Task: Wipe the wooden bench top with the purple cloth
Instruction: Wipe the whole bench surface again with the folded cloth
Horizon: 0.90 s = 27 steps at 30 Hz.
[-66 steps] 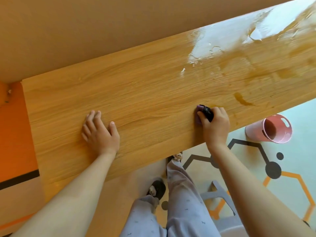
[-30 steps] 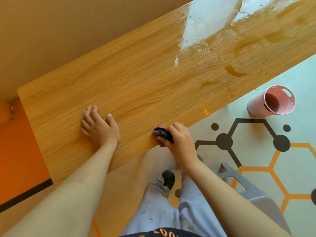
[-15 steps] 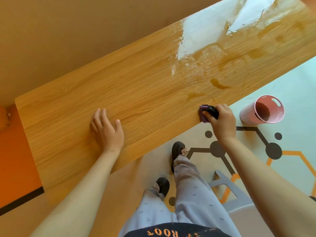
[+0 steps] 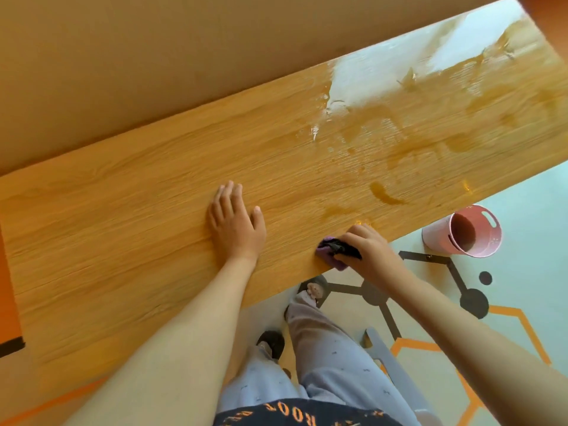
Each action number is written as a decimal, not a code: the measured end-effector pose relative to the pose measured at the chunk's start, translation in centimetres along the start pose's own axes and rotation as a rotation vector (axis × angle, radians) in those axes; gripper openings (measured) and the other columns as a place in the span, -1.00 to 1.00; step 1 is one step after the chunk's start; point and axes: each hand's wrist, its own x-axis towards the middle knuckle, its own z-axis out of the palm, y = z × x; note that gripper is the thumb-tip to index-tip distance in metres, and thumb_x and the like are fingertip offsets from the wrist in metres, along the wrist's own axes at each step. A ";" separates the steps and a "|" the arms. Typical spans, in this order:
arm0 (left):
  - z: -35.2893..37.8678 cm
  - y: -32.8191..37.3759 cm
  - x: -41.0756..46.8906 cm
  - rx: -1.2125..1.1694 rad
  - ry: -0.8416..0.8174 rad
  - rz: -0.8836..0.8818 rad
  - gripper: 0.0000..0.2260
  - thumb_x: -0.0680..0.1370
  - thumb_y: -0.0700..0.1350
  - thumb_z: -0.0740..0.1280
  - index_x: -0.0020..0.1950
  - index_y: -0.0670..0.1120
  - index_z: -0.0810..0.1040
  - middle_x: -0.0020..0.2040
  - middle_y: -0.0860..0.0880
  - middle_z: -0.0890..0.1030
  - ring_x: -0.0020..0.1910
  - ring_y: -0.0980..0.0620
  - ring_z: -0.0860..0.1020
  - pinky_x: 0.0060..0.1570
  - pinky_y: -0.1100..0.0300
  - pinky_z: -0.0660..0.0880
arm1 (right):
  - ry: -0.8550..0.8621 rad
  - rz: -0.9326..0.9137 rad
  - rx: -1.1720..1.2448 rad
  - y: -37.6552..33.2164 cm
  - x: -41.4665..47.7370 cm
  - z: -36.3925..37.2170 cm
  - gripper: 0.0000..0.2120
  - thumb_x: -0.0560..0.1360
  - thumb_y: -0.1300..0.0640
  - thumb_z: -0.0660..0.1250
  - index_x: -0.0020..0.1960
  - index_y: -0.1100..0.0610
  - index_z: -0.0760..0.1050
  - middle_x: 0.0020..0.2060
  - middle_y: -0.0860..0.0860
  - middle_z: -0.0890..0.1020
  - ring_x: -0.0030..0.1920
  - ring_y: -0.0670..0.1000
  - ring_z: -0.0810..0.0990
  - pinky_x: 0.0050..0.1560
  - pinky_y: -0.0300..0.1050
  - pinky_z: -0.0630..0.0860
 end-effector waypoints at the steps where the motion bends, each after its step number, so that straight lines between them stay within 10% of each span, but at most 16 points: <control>1: 0.1 0.1 0.1 0.005 0.001 -0.007 -0.51 0.52 -0.01 0.19 0.42 -0.15 0.37 0.45 -0.12 0.36 0.47 -0.13 0.24 0.44 -0.11 0.14 | -0.027 -0.019 -0.008 0.5 1.0 -0.5 -0.75 0.38 0.16 0.49 0.03 0.17 0.58 -0.16 0.07 0.53 -0.10 0.12 0.49 -0.16 -0.05 0.45; 14: -0.3 0.9 0.1 0.021 0.052 -0.038 -0.51 0.47 -0.01 0.21 0.38 -0.14 0.39 0.42 -0.11 0.41 0.44 -0.12 0.29 0.42 -0.10 0.18 | 0.081 -0.087 -0.094 3.3 22.7 -6.6 -0.73 0.50 0.13 0.33 0.16 0.22 0.53 0.02 0.15 0.54 0.09 0.16 0.43 0.06 -0.05 0.34; 27: -0.5 1.3 0.3 0.054 0.005 -0.057 -0.50 0.48 0.01 0.16 0.39 -0.16 0.38 0.42 -0.14 0.40 0.43 -0.14 0.28 0.41 -0.11 0.17 | -0.200 -0.319 -0.032 3.4 8.8 -4.2 -0.69 0.46 -0.01 0.23 0.06 0.15 0.57 -0.14 0.04 0.54 -0.12 0.08 0.47 -0.14 -0.04 0.48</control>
